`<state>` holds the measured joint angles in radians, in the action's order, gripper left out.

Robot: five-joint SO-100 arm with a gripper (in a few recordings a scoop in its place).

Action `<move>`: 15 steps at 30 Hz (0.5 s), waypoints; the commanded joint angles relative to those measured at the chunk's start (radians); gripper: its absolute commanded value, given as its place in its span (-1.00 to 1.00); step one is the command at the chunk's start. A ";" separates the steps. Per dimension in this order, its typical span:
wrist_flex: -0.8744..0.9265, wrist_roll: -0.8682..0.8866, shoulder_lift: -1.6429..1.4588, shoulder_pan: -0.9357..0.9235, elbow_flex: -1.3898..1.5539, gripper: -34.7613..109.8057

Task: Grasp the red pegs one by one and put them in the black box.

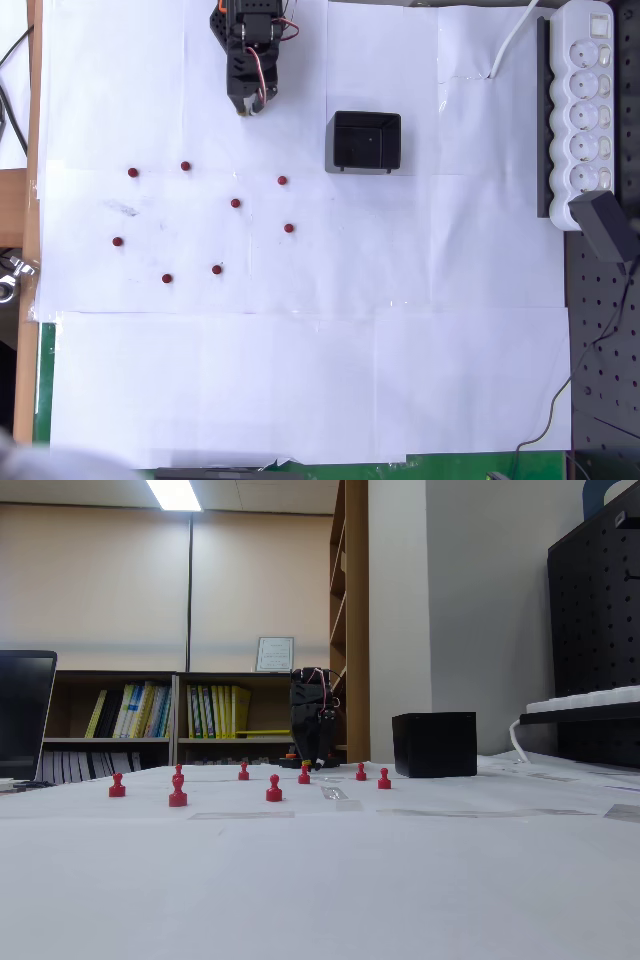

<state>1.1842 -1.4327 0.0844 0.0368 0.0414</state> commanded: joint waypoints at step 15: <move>-0.672 0.017 -0.577 0.132 0.077 -0.35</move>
<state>0.6765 -1.4021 -0.4065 0.1350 0.0905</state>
